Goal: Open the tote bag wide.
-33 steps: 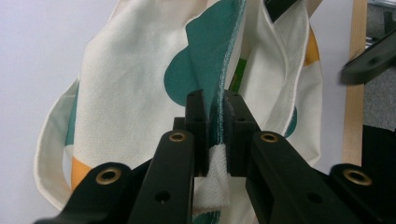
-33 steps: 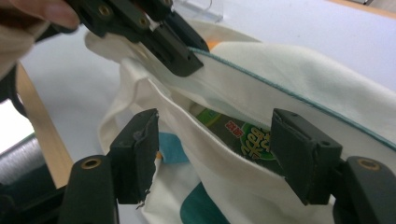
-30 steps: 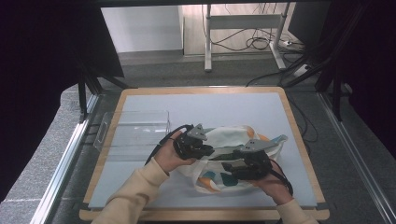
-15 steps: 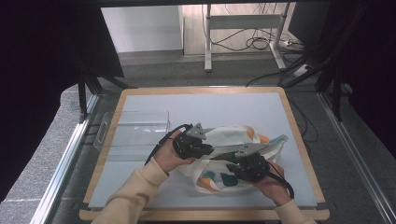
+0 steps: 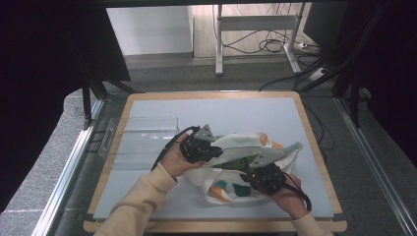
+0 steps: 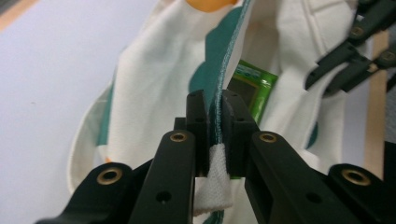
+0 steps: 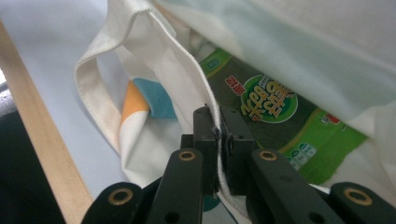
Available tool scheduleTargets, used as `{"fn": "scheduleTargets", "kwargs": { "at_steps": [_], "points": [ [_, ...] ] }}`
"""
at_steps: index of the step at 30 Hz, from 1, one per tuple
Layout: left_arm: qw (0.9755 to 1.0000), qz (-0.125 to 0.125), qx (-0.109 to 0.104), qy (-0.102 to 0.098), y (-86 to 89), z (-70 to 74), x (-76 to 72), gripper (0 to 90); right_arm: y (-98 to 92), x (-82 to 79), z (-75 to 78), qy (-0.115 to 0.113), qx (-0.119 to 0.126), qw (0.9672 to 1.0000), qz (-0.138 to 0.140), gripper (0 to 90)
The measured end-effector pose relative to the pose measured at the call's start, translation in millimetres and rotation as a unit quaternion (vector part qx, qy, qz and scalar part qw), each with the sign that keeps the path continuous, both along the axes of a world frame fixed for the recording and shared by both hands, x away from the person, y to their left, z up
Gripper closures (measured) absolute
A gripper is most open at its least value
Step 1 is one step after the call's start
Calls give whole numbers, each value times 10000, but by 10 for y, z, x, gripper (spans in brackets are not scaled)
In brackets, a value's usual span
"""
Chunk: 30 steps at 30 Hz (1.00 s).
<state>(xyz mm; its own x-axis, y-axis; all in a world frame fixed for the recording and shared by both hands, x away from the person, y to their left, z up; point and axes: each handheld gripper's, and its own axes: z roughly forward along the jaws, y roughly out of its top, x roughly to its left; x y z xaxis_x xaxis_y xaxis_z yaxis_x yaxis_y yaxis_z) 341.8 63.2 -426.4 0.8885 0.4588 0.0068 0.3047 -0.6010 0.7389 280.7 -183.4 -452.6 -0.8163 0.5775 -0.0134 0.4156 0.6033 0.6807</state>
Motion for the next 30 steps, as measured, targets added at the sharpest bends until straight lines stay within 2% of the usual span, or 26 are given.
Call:
{"fn": "scheduleTargets", "kwargs": {
  "at_steps": [3, 11, 15, 18, 19, 20, 21, 28, 30],
  "points": [
    [9999, 130, 30, -72, 13, -7, 43, 840, -12, -19, -19, 21, 45, 10000, 21, 860],
    [9995, 297, -62, -47, 43, -3, 124, 841, -39, -53, -27, 57, 128, 9999, 76, 862],
    [9986, 486, 33, -206, 56, 11, 184, 841, -55, -82, -30, 66, 178, 9998, 90, 863],
    [9983, 536, 51, -212, 65, 11, 222, 841, -64, -96, -31, 88, 201, 9997, 101, 863],
    [9977, 649, -32, -174, 59, -2, 249, 841, -74, -105, -34, 113, 222, 9996, 122, 864],
    [9976, 657, -40, -192, 60, -5, 270, 841, -76, -111, -36, 136, 236, 9996, 122, 864],
    [9976, 672, 6, -165, 67, -3, 285, 841, -79, -115, -38, 145, 244, 9995, 127, 864],
    [9962, 840, -72, -222, 93, -8, 390, 842, -87, -155, -24, 155, 263, 9994, 190, 864],
    [9961, 853, -8, -215, 103, -6, 425, 842, -86, -182, -15, 159, 266, 9993, 212, 864]
  ]
}}
